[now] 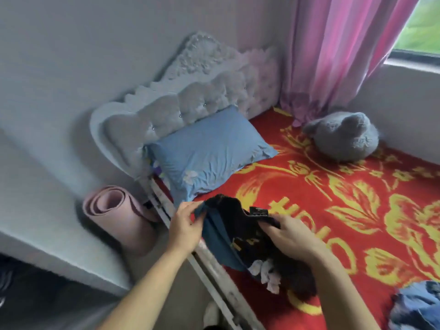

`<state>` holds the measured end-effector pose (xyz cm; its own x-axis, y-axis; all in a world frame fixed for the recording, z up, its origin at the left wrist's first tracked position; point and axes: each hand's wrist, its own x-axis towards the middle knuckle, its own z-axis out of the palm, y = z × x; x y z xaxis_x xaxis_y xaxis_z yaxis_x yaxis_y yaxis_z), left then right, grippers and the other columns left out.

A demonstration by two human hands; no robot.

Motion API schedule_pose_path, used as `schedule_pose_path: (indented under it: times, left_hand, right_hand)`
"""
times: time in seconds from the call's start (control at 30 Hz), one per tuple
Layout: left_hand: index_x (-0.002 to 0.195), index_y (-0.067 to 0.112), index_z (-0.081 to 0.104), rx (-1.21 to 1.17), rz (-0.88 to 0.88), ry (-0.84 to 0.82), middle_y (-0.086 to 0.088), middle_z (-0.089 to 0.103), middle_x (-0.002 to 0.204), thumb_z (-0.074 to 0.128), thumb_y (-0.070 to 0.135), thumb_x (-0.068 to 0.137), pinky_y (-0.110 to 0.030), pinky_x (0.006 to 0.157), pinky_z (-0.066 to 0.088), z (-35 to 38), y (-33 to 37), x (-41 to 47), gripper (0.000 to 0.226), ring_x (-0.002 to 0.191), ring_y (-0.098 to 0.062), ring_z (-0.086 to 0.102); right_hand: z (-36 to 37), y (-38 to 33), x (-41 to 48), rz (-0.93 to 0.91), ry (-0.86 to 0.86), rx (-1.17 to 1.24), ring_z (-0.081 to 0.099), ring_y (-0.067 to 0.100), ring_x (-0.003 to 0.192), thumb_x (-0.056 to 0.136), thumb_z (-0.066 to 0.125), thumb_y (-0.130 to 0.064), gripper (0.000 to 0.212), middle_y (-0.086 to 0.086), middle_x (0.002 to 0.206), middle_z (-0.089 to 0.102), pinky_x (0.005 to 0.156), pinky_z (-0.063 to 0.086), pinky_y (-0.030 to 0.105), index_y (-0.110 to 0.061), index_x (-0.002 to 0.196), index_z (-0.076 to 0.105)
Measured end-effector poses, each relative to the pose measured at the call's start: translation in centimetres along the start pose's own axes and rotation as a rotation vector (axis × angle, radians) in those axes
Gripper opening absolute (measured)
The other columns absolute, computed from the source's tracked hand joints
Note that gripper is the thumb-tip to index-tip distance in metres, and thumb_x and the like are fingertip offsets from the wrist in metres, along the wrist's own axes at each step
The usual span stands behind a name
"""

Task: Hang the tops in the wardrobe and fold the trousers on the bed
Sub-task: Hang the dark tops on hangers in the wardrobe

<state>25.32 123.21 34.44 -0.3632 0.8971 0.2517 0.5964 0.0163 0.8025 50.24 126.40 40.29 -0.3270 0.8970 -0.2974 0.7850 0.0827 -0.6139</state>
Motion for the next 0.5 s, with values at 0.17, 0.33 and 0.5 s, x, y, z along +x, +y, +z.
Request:
schedule_pose_path:
  times: [0.17, 0.33, 0.5]
  left_hand:
    - [0.104, 0.017, 0.068, 0.165, -0.431, 0.134, 0.003, 0.065, 0.086, 0.053, 0.005, 0.091, -0.026, 0.066, 0.04, -8.9, -3.1, -6.1, 0.023, 0.085, -0.019, 0.06]
    - [0.098, 0.014, 0.057, -0.093, -0.569, 0.153, -0.003, 0.067, 0.099, 0.046, 0.006, 0.097, -0.033, 0.071, 0.049, -16.1, -5.0, -12.0, 0.014, 0.098, -0.027, 0.065]
    - [0.106, 0.016, 0.067, -0.361, -0.495, -0.076, -0.002, 0.072, 0.103, 0.064, 0.05, 0.085, -0.028, 0.084, 0.054, -23.6, -4.9, -17.4, 0.04, 0.099, -0.014, 0.067]
  right_hand:
    - [7.7, -5.9, -0.6, 0.137, -0.302, 0.574, 0.067, 0.018, 0.066, 0.097, 0.057, -0.031, 0.029, 0.005, 0.074, 0.073, 0.065, 0.052, 0.03, -0.01, 0.083, 0.072]
    - [11.6, -15.1, -1.6, 0.196, -0.412, 1.207, 0.067, 0.017, 0.057, 0.1, 0.049, -0.008, 0.021, 0.015, 0.086, 0.069, 0.048, 0.053, 0.023, 0.0, 0.11, 0.065]
    - [16.2, -23.1, -4.9, 0.112, -0.574, 1.451, 0.074, 0.029, 0.083, 0.102, 0.044, -0.006, 0.029, 0.027, 0.107, 0.07, 0.07, 0.062, 0.034, 0.011, 0.123, 0.056]
